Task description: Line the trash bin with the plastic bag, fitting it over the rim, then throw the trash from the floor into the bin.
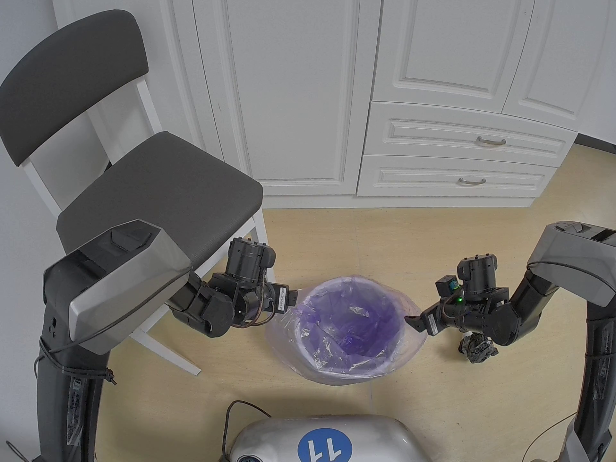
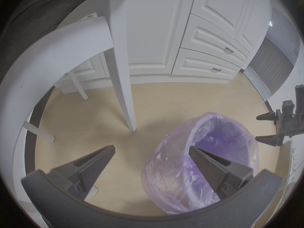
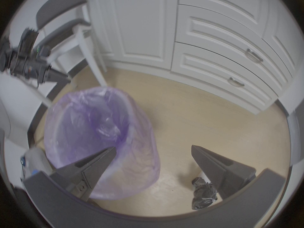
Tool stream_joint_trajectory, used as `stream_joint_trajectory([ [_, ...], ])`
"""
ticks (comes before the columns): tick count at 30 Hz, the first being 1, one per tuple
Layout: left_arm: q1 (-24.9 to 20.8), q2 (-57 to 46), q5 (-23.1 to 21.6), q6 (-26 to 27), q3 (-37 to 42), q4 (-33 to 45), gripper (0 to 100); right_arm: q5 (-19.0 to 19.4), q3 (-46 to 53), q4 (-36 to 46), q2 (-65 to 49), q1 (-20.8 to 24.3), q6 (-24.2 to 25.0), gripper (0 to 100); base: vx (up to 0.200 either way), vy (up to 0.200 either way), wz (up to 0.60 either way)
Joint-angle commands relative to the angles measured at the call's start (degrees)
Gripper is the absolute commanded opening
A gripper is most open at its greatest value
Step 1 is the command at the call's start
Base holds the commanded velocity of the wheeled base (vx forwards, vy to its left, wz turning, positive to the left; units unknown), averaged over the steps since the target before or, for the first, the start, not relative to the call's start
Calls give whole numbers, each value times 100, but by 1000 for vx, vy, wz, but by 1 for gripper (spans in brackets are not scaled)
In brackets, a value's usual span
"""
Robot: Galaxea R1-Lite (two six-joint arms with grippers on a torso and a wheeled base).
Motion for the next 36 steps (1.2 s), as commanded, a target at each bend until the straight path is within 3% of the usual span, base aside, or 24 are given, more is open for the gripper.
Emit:
stream_joint_trajectory([
  [1,-60,-215,6,54,490,-209,100,-1,535,63,93,11,-667,100,0,0,0],
  [5,-60,-215,-3,71,657,-288,100,-1,790,213,93,73,-1247,100,0,0,0],
  [14,-280,-215,-11,71,780,-297,100,-45,878,169,251,565,-1220,100,0,0,0],
  [15,-429,-276,-3,80,798,-288,100,-45,957,142,225,908,-1141,100,0,0,0],
  [21,-570,-390,-20,238,859,-279,100,-10,895,-16,304,1383,-728,100,0,0,0],
  [26,-746,-364,-20,344,833,-288,100,280,904,-332,401,2033,-368,100,0,0,0],
  [28,-799,-364,-29,344,815,-279,100,447,974,-394,366,2191,-298,100,0,0,0],
  [36,-895,-188,15,361,578,-139,100,474,1361,-394,-74,2393,-324,100,0,0,0],
])
